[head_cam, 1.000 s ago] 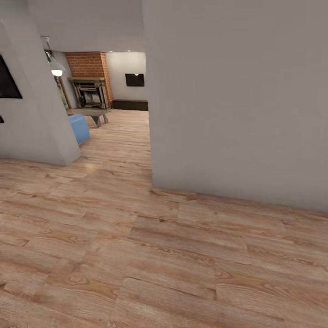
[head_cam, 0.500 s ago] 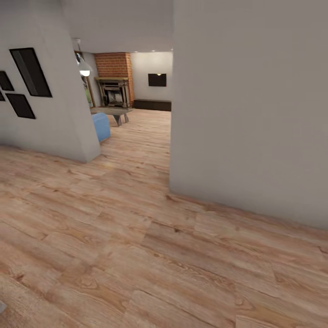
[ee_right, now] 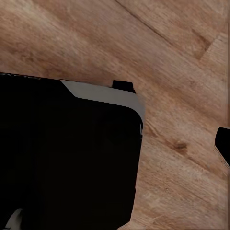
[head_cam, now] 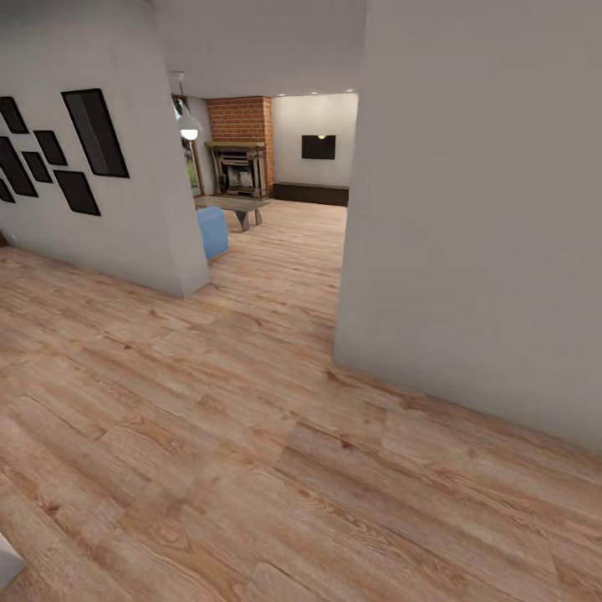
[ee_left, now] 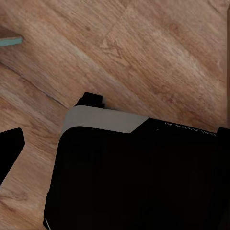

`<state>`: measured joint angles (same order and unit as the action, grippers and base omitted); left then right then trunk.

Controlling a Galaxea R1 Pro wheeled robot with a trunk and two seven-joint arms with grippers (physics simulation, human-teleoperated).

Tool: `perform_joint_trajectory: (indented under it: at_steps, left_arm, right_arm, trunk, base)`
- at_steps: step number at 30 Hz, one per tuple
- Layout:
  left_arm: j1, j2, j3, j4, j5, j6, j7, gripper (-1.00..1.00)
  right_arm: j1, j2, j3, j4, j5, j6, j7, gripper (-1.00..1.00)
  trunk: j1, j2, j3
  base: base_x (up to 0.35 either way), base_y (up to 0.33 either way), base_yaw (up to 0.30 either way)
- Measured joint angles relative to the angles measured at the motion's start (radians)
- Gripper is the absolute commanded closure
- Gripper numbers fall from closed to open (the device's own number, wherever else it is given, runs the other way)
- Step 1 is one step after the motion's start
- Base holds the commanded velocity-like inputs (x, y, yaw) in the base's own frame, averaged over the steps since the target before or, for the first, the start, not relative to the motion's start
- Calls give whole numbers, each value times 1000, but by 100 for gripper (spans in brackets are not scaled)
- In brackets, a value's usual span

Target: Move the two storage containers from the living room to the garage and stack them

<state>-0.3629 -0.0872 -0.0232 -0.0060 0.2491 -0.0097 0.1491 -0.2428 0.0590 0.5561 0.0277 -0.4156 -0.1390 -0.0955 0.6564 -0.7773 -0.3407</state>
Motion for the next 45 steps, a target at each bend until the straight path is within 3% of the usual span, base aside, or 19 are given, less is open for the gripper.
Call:
perform_joint_trajectory:
  at_steps: [45]
  left_arm:
    - [0,0,0,0,-1,0,0,-100]
  right_arm:
    - [0,0,0,0,1,0,0,-100]
  trunk:
    - [0,0,0]
  base:
    - [319,0,0]
